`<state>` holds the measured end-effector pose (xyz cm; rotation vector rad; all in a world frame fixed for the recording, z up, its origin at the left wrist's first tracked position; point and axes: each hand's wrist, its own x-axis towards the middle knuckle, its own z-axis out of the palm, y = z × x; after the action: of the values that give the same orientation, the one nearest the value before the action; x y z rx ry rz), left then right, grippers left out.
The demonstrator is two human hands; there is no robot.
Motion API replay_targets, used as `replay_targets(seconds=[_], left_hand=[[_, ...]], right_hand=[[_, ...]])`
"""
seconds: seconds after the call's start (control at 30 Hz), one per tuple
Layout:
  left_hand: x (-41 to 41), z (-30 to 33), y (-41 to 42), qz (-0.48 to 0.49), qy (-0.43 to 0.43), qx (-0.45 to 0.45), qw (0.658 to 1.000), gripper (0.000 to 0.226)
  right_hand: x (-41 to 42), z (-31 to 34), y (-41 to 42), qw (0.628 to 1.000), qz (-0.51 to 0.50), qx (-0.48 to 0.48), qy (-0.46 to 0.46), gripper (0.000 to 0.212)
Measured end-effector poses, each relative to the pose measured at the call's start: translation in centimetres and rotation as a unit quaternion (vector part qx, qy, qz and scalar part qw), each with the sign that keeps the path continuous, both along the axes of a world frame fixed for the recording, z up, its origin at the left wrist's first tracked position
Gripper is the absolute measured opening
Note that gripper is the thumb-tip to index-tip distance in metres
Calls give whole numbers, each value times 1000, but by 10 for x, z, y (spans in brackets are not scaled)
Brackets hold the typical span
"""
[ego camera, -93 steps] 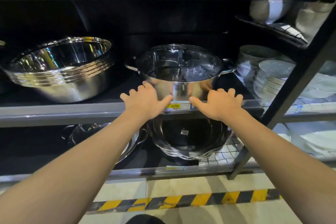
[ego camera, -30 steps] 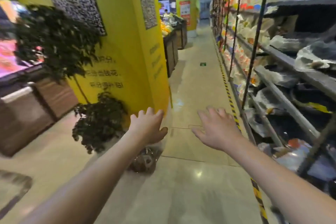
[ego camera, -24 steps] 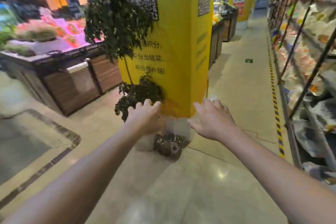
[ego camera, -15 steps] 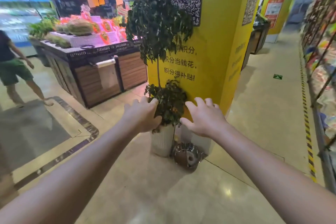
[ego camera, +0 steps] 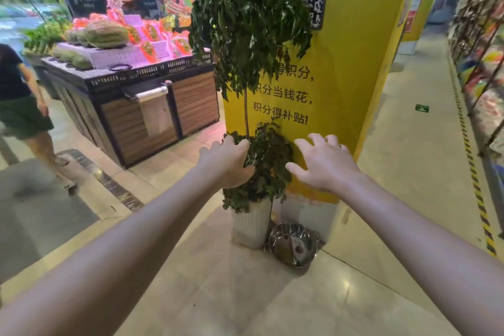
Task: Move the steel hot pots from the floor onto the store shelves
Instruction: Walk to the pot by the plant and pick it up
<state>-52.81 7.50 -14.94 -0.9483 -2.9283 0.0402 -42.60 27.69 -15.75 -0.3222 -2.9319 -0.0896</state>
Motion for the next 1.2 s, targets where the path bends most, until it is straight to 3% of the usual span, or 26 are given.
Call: replay_targets(seconds=[0.33,0.63,0.83,1.2], left_hand=[[-159,16,115,-85,27,16,996,57],[-251,-20,200,-181,-24,-11,983,55],[-296,-54,240,-266,-111,3,958,61],[-312,-124,273,-217,-136,-72,964,60]], right_hand=[[-118,12,101,996,-88,-13,7,67],[-163,-25,160,980,-197,-25,-22,69],[-160,-68,169,948,-315,-27,-43,76],[-135,-126,200,931,-352,-72,-70,67]])
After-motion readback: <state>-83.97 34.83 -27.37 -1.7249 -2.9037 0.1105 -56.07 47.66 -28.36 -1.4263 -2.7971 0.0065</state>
